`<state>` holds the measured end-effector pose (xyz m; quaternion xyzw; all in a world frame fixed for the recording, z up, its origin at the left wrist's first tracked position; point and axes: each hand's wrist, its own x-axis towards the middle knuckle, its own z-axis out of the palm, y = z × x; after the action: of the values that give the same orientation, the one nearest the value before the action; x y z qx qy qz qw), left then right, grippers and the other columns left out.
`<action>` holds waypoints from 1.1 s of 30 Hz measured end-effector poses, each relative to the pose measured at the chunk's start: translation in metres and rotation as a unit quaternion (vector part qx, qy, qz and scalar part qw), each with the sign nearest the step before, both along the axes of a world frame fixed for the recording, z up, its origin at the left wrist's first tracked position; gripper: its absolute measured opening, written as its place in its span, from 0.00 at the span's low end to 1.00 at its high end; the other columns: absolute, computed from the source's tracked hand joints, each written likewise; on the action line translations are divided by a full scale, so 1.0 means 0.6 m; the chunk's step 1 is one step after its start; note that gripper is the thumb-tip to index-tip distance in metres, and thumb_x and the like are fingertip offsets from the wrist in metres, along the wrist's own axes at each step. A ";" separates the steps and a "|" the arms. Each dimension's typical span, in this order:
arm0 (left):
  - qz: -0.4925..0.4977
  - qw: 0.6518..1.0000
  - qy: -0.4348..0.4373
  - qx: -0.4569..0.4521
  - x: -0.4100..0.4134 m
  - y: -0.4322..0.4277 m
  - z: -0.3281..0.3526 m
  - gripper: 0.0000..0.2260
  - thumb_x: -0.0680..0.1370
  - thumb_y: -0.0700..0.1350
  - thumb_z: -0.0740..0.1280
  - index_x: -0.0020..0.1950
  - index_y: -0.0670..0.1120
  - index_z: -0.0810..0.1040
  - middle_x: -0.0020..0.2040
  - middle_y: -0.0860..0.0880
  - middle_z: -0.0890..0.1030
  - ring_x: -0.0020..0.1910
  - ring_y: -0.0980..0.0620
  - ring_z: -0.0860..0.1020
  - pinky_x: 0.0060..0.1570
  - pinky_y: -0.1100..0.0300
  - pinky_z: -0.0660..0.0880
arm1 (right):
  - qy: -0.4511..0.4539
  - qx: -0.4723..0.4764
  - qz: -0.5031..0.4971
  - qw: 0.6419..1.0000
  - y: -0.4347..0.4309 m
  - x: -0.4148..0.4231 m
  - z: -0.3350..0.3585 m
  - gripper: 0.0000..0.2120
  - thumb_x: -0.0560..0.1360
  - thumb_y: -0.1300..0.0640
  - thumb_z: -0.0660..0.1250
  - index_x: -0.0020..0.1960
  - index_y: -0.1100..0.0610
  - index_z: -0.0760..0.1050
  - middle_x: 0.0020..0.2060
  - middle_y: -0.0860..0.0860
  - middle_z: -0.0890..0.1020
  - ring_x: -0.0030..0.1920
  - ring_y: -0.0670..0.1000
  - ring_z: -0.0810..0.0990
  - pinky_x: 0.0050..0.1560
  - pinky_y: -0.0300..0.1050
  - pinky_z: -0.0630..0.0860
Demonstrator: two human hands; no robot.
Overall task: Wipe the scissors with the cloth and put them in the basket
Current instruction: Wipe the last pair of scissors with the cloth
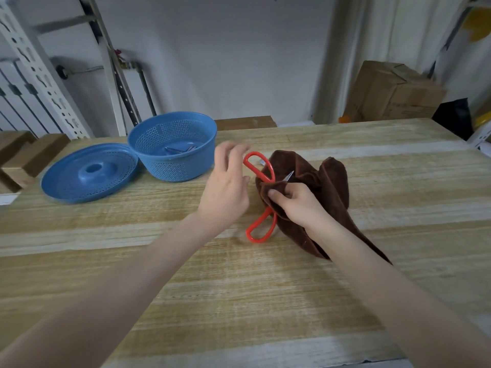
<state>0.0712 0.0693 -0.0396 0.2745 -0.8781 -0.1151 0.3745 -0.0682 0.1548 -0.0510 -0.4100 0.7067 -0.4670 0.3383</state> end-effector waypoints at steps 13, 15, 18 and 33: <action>0.015 0.933 -0.130 0.335 -0.025 0.045 0.026 0.14 0.83 0.46 0.56 0.45 0.41 0.76 0.43 0.42 0.80 0.43 0.44 0.79 0.49 0.47 0.77 | -0.158 -0.031 -0.019 0.987 0.012 -0.021 0.016 0.12 0.79 0.54 0.66 0.45 0.63 0.80 0.41 0.59 0.83 0.42 0.54 0.82 0.47 0.46 0.78; 0.016 0.936 -0.126 0.327 -0.023 0.049 0.027 0.15 0.84 0.47 0.55 0.46 0.40 0.75 0.40 0.45 0.77 0.40 0.47 0.76 0.46 0.48 0.76 | -0.147 -0.041 -0.017 0.988 0.017 -0.025 0.019 0.11 0.79 0.57 0.66 0.43 0.63 0.80 0.41 0.59 0.83 0.43 0.55 0.81 0.47 0.45 0.77; 0.020 0.939 -0.133 0.317 -0.024 0.056 0.028 0.15 0.84 0.47 0.54 0.48 0.40 0.76 0.38 0.49 0.74 0.37 0.50 0.74 0.42 0.53 0.74 | -0.162 -0.044 -0.044 0.985 0.021 -0.029 0.023 0.08 0.78 0.58 0.66 0.47 0.61 0.83 0.44 0.58 0.85 0.46 0.55 0.84 0.50 0.45 0.79; -0.008 0.940 -0.152 0.305 -0.030 0.065 0.029 0.13 0.84 0.45 0.54 0.44 0.42 0.70 0.39 0.46 0.75 0.40 0.47 0.75 0.42 0.53 0.73 | -0.135 -0.102 -0.095 0.981 0.008 0.005 0.023 0.14 0.75 0.57 0.69 0.47 0.70 0.79 0.39 0.65 0.81 0.41 0.56 0.79 0.46 0.50 0.75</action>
<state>0.0534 0.1080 -0.0219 0.3824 -0.8497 -0.3374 0.1336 -0.0655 0.1593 -0.0374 -0.3065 0.6389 -0.6179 0.3408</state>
